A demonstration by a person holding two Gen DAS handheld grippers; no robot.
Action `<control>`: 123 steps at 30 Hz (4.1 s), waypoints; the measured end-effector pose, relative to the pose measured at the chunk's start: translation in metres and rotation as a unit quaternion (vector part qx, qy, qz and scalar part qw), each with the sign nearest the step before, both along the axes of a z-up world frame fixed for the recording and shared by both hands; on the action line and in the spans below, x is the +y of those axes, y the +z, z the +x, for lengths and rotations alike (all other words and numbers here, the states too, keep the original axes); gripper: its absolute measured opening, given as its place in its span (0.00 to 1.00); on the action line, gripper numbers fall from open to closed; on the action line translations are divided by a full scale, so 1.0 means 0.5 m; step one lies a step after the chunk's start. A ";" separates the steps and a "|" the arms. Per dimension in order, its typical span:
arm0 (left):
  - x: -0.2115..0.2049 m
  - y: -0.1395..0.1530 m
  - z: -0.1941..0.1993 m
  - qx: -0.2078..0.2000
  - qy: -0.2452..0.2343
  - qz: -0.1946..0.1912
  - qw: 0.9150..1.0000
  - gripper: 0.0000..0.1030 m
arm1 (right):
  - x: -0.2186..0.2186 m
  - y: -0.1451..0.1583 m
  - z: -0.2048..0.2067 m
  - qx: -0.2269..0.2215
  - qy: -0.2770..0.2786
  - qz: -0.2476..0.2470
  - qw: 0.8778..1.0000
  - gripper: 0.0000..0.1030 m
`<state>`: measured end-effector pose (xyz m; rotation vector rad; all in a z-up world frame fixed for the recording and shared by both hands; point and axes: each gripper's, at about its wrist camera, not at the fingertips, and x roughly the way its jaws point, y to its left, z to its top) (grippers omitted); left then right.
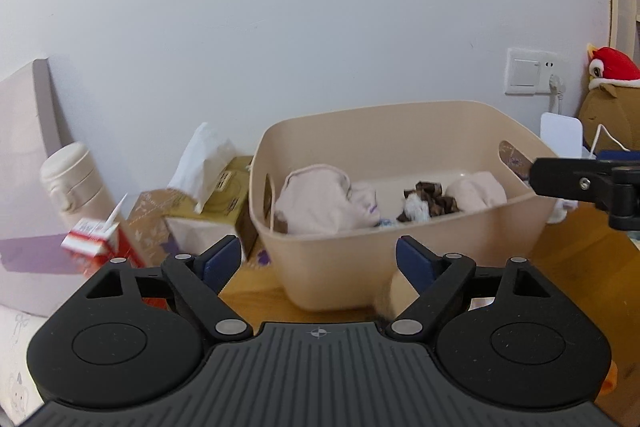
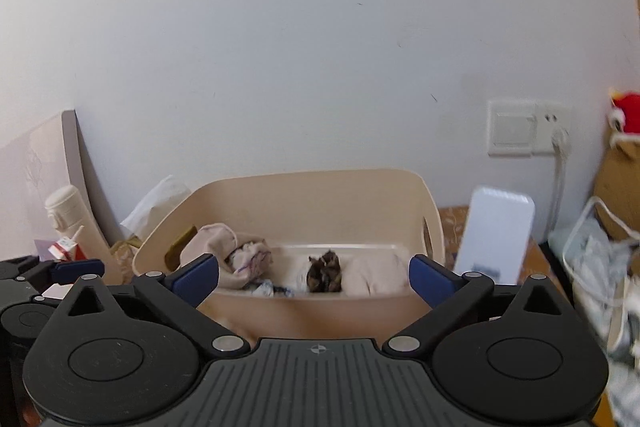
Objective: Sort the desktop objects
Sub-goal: 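Grasp the beige claw clip with the left gripper while the right grasps the orange sock, then lift the claw clip and orange sock up toward the basket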
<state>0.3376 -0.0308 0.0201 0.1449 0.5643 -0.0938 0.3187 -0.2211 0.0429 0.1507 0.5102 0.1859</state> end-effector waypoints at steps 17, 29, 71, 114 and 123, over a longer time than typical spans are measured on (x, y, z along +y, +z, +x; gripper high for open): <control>0.065 -0.054 -0.140 0.038 -0.006 -0.001 0.999 0.84 | -0.080 -0.081 -0.160 0.023 -0.036 0.008 0.999 1.00; 0.089 -0.131 -0.165 0.072 -0.088 0.073 0.991 0.84 | -0.068 -0.139 -0.235 0.043 0.000 -0.069 0.997 1.00; 0.095 -0.217 -0.118 0.119 -0.232 0.013 0.965 0.76 | -0.067 -0.245 -0.210 0.093 -0.010 -0.085 0.992 0.34; 0.076 -0.003 -0.135 -0.027 -0.204 -0.017 0.979 0.75 | -0.091 -0.038 -0.258 -0.060 -0.021 -0.051 0.997 0.14; 0.037 0.035 -0.077 -0.049 -0.199 -0.033 0.978 0.75 | -0.118 -0.002 -0.190 -0.072 -0.035 -0.075 0.994 0.14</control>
